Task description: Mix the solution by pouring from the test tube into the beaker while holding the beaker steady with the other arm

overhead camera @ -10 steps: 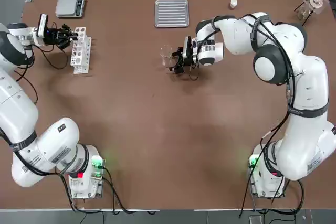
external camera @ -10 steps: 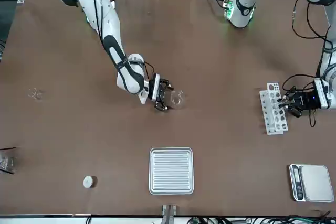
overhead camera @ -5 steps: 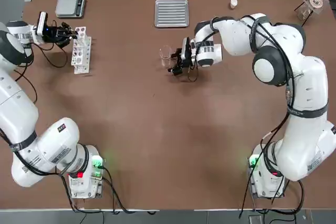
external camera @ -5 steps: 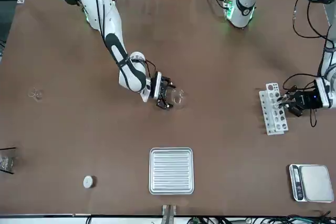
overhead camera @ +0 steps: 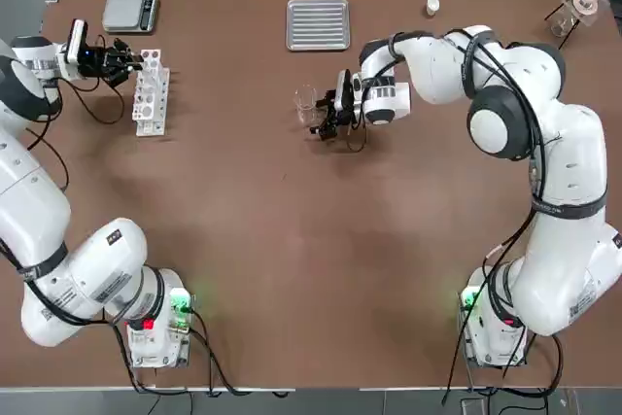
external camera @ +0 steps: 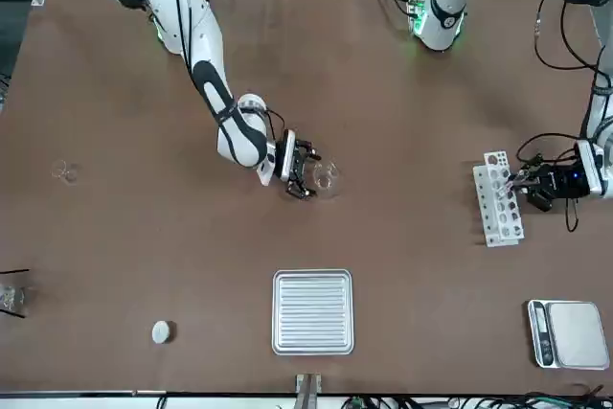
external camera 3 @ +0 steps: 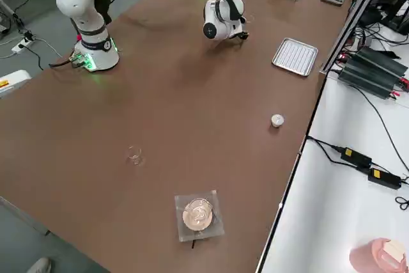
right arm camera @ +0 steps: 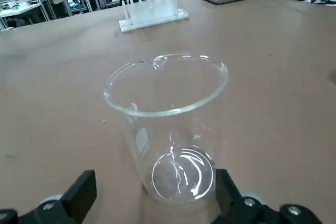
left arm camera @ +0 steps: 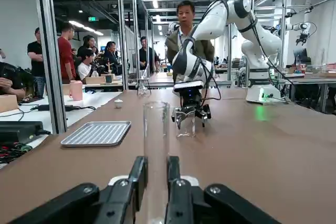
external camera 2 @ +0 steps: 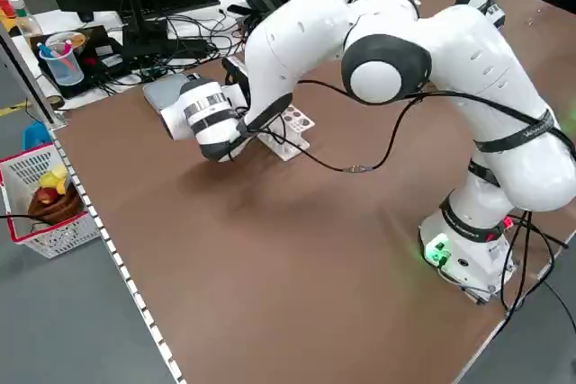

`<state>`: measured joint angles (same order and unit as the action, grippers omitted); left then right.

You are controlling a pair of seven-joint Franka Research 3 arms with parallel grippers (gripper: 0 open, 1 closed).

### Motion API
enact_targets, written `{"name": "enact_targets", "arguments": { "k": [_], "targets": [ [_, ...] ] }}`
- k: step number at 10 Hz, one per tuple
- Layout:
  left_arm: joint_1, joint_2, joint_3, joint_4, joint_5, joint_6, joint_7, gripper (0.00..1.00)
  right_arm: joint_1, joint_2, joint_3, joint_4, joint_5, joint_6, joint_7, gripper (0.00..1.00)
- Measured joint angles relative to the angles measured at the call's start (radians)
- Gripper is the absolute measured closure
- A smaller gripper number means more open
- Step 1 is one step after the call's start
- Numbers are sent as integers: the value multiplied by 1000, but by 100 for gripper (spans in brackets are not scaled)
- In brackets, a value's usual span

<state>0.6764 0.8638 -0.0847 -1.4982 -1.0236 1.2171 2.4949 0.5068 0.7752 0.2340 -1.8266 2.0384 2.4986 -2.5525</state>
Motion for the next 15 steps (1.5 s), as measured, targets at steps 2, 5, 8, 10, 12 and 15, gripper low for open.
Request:
{"name": "enact_targets", "arguments": {
  "k": [2,5,8,10,12,15],
  "targets": [
    [1,-1,0,0,2,0,0,79,0,0,0,3,1,0,-2,0],
    [1,-12,2,6,7,0,0,79,2,0,0,11,6,0,-4,0],
    [5,-24,6,8,38,0,0,79,14,0,-1,12,17,1,-5,0],
    [5,-27,6,9,38,0,-3,79,21,0,-1,12,21,3,-5,0],
    [5,-30,6,9,38,0,-12,79,21,0,-2,12,22,3,-5,0],
    [5,-32,3,9,38,-7,-19,79,22,1,-3,12,22,3,-27,0]
  ]
}}
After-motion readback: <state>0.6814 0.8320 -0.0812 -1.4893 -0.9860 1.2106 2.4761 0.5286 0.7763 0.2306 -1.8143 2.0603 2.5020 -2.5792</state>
